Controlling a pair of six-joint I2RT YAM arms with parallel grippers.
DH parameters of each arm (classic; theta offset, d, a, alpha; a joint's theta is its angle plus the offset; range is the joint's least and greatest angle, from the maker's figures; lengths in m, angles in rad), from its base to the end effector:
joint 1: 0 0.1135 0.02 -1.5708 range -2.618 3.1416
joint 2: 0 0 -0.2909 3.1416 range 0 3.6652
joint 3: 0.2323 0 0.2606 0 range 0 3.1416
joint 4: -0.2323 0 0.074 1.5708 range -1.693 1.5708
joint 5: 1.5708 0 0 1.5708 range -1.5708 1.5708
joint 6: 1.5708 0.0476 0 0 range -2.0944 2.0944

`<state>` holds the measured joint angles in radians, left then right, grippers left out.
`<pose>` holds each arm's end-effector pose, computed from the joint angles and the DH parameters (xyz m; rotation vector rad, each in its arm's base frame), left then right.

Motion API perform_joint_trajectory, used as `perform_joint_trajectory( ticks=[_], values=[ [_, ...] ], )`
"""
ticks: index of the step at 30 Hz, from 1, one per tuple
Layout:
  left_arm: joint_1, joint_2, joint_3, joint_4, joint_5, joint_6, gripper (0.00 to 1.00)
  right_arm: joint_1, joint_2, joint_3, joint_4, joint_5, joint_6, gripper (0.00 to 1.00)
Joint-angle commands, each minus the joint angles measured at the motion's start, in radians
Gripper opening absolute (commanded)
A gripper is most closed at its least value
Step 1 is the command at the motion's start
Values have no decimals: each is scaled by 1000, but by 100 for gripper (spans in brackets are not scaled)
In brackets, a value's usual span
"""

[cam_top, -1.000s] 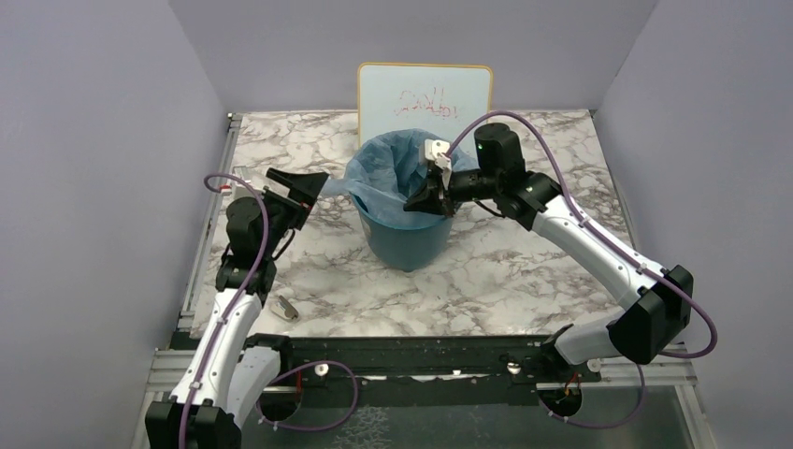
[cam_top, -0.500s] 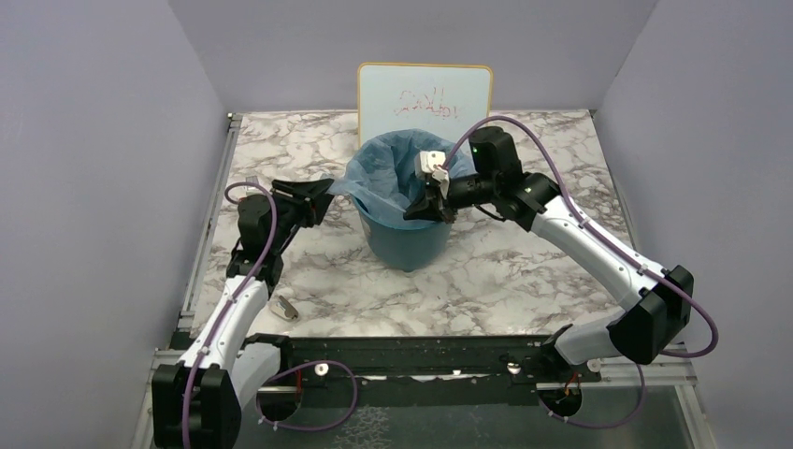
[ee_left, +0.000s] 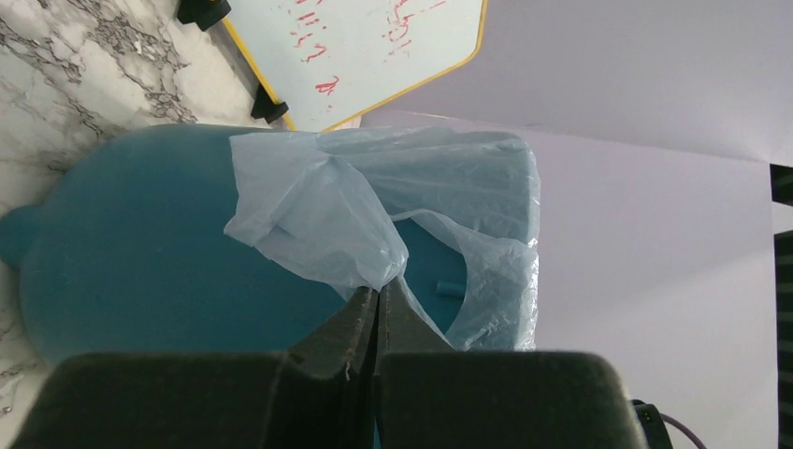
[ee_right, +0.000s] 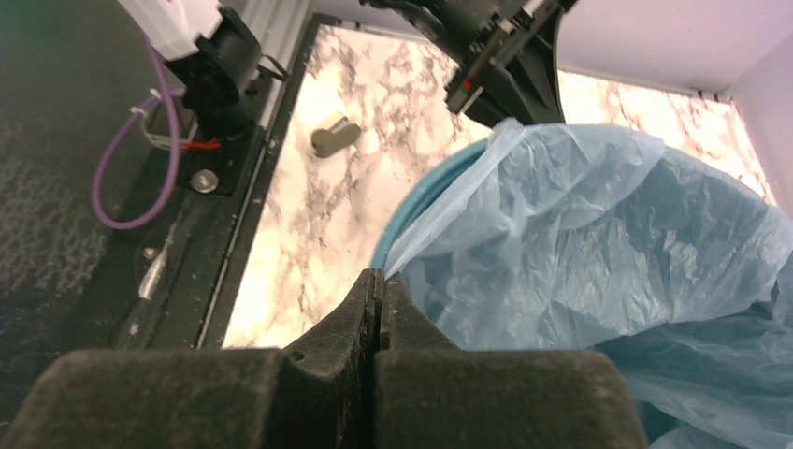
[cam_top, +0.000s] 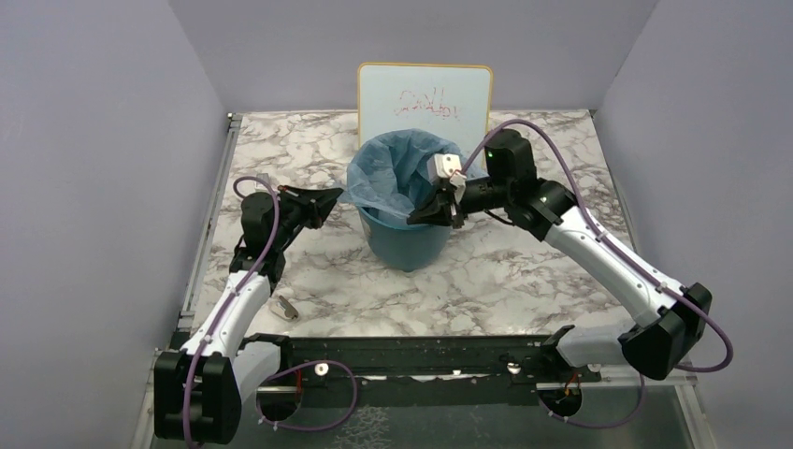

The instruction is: Put the trash bags into the trash bin

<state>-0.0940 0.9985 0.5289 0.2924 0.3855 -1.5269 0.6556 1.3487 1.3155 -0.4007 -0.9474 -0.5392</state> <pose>0.2293 -0.0396 0.2760 -1.0516 1.6978 -1.4602 0.2172 0.2158 0.4060 -1.5410 1.1884 1.0152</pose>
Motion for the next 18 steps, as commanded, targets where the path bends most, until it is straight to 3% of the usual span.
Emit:
perform_joint_trajectory(
  ticks=[1, 18],
  values=[
    [0, -25, 0, 22, 30, 38, 0, 9, -82, -67, 132, -115, 134, 1],
    [0, -26, -18, -68, 65, 74, 0, 9, -45, -71, -148, -168, 14, 3]
  ],
)
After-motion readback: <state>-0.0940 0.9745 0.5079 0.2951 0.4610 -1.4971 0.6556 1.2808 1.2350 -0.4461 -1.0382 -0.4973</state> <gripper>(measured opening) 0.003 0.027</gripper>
